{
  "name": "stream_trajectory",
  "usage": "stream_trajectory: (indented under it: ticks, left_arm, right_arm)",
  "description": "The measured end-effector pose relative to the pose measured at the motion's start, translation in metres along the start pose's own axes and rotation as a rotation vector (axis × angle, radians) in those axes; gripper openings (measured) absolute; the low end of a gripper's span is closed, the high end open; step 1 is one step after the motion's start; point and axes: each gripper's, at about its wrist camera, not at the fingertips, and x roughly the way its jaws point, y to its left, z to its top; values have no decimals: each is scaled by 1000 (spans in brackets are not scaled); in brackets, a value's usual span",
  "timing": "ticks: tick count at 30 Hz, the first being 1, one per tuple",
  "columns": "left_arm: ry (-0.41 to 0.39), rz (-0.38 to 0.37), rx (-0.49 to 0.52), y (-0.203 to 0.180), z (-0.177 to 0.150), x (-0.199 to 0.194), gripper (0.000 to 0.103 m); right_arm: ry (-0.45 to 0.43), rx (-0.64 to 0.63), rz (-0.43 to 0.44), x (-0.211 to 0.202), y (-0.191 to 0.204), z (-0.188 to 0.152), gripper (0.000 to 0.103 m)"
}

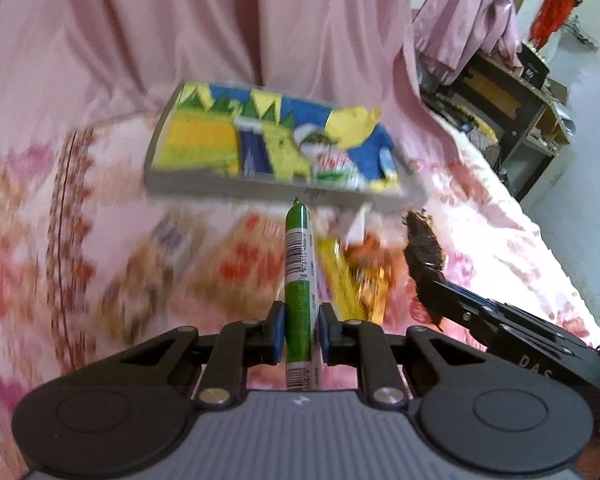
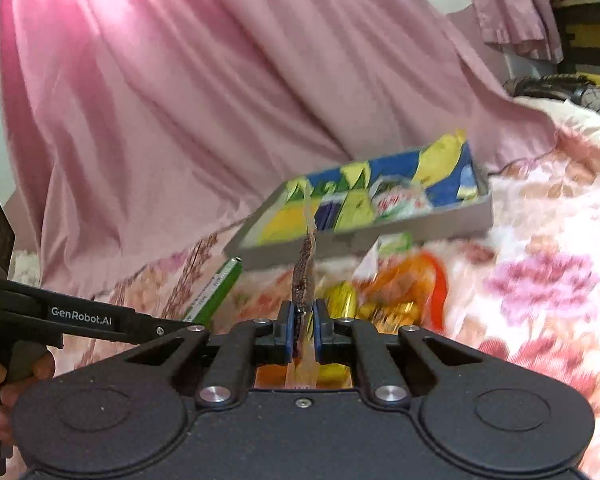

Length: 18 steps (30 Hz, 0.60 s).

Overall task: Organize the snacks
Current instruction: 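Carry the green tube with the left tool while the right tool carries the meat stick into the tray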

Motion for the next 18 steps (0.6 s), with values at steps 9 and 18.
stream_trajectory:
  ticks: [9,18]
  left_arm:
    - [-101,26,24,-26,74,33,19]
    - [-126,45,-29,-31,132,111,19]
  right_arm:
    - [-113,-10,-33,27,-39,74,10]
    - [-115,-34,-74,90,-84,138,10]
